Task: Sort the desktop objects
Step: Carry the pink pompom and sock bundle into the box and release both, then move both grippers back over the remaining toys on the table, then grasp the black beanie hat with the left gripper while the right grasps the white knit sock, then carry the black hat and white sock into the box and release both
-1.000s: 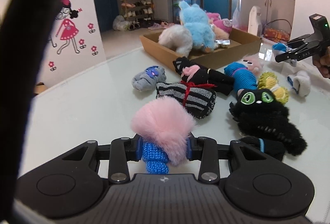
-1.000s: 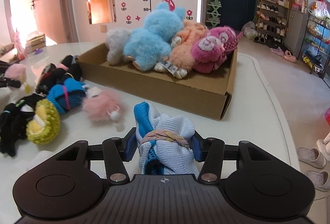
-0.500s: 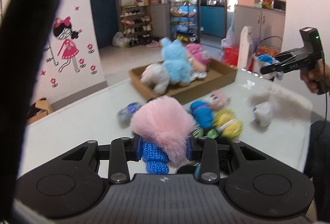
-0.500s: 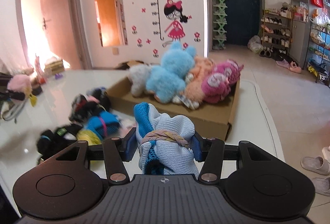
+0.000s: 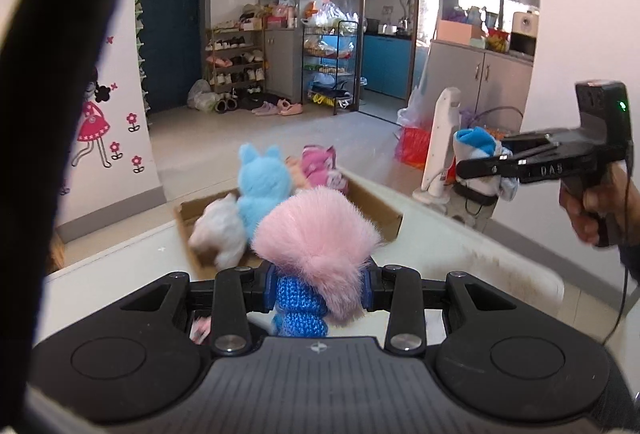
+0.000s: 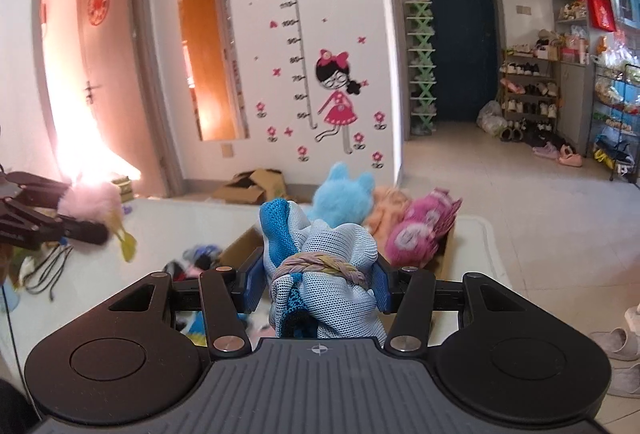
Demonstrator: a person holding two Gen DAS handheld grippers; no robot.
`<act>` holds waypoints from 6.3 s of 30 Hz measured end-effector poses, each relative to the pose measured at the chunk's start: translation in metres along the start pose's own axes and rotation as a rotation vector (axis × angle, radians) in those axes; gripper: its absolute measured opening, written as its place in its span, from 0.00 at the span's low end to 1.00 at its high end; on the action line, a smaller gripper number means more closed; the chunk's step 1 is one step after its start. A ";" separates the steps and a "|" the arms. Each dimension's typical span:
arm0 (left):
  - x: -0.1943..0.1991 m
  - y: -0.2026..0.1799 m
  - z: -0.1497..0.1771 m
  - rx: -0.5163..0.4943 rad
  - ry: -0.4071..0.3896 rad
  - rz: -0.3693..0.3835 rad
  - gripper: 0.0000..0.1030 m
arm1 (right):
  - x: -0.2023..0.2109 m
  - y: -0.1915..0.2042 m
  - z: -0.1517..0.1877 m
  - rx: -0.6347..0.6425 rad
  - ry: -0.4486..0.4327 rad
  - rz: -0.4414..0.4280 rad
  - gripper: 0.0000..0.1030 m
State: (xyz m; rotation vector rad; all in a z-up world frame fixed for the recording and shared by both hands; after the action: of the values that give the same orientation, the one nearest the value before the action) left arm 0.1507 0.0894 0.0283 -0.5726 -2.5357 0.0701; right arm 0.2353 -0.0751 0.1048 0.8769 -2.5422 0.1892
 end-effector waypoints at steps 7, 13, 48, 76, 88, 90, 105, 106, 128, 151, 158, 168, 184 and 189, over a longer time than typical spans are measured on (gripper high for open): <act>-0.078 0.022 -0.036 0.108 -0.013 -0.008 0.33 | -0.044 -0.017 -0.029 -0.032 0.033 0.056 0.56; -0.143 0.044 -0.040 0.294 -0.014 0.001 0.33 | -0.089 -0.026 -0.028 -0.049 0.085 0.100 0.56; -0.181 0.083 0.027 0.728 -0.042 -0.018 0.80 | -0.201 -0.050 0.026 -0.216 0.213 0.186 0.69; 0.013 0.013 0.048 0.362 -0.037 -0.065 0.97 | -0.028 0.017 0.060 -0.050 0.134 -0.021 0.83; 0.053 0.017 0.139 0.576 -0.027 -0.261 0.99 | -0.014 0.065 0.114 0.335 0.117 -0.243 0.84; 0.051 0.019 0.146 0.642 -0.051 -0.276 0.99 | -0.018 0.072 0.120 0.401 0.126 -0.277 0.84; 0.030 0.023 0.167 0.645 -0.031 -0.505 0.99 | -0.035 0.071 0.155 0.518 0.147 -0.384 0.84; 0.029 0.023 0.168 0.638 -0.026 -0.512 0.99 | -0.036 0.071 0.156 0.517 0.150 -0.388 0.84; 0.026 0.028 0.189 0.610 -0.013 -0.685 0.99 | -0.059 0.073 0.169 0.531 0.177 -0.439 0.84; 0.040 0.040 0.190 0.548 -0.042 -0.662 0.95 | -0.063 0.073 0.176 0.496 0.190 -0.428 0.83; 0.034 0.041 0.185 0.481 -0.012 -0.718 0.54 | -0.062 0.072 0.176 0.472 0.186 -0.408 0.75; 0.039 0.042 0.186 0.480 -0.034 -0.717 0.33 | -0.052 0.074 0.177 0.458 0.181 -0.392 0.45; 0.074 0.018 0.164 0.452 -0.107 -0.659 0.33 | -0.020 0.078 0.155 0.367 0.149 -0.406 0.44; 0.067 0.009 0.139 0.434 -0.121 -0.580 0.33 | -0.010 0.072 0.129 0.330 0.128 -0.384 0.44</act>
State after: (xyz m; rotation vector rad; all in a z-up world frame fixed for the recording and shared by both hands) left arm 0.0311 0.1347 -0.0591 0.3455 -2.5851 0.4372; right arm 0.1511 -0.0476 -0.0140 1.4089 -2.2060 0.5340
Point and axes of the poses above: each gripper's, at about its wrist camera, not at the fingertips, and x roughly against the way its jaws point, y to its left, z to its underside, the point moved 4 cm from there along -x, roughly the way its jaws point, and after that the axes turned 15 degrees about z, right-handed, at the moved point
